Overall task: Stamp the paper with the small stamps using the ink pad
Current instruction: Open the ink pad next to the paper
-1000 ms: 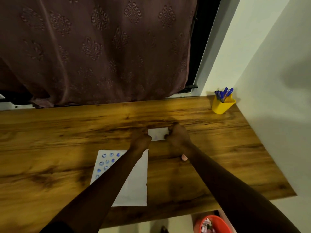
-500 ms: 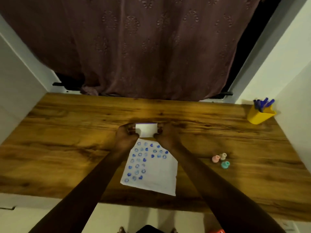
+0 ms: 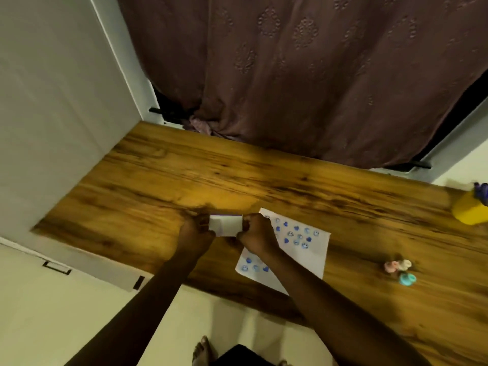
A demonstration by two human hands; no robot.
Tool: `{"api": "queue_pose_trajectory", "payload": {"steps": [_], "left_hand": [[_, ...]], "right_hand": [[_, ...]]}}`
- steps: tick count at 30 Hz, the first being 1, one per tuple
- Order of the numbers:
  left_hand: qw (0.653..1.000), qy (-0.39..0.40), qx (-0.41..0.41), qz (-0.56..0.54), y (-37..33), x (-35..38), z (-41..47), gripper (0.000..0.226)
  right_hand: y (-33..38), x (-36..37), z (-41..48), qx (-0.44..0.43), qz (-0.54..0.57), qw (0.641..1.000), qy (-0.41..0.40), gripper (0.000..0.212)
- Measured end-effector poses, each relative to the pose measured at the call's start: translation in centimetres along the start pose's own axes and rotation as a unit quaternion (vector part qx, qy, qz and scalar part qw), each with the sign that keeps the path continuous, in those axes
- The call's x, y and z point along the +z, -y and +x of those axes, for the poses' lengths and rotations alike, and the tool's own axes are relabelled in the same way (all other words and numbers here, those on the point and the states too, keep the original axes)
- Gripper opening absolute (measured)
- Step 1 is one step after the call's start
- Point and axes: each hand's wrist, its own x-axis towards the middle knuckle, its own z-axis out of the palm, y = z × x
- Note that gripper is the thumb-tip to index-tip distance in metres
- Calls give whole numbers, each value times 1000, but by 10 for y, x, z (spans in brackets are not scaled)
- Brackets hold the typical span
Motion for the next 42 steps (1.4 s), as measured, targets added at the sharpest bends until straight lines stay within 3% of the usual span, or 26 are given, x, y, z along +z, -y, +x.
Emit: {"api": "queue_pose_trajectory", "payload": {"steps": [3, 10, 12, 19, 25, 32, 42], "left_hand": [[1000, 10, -13, 12, 14, -7, -1, 62], [999, 37, -19, 27, 42, 0, 3, 59], [997, 45, -37, 55, 45, 2, 8, 47], [973, 51, 103, 200, 53, -5, 8, 41], [904, 113, 242, 334, 56, -10, 13, 64], [870, 149, 279, 379, 54, -15, 29, 52], [835, 198, 304, 415, 42, -24, 43, 44]], "right_hand": [[1, 16, -2, 0, -11, 1000, 3, 46], [-1, 32, -4, 2, -19, 1000, 17, 43], [-1, 32, -4, 5, -17, 1000, 21, 43], [0, 27, -4, 0, -22, 999, 35, 38], [-4, 18, -7, 5, -21, 999, 26, 31], [-9, 22, -11, -4, -22, 998, 54, 42], [-10, 23, -11, -13, 4, 999, 39, 40]]}}
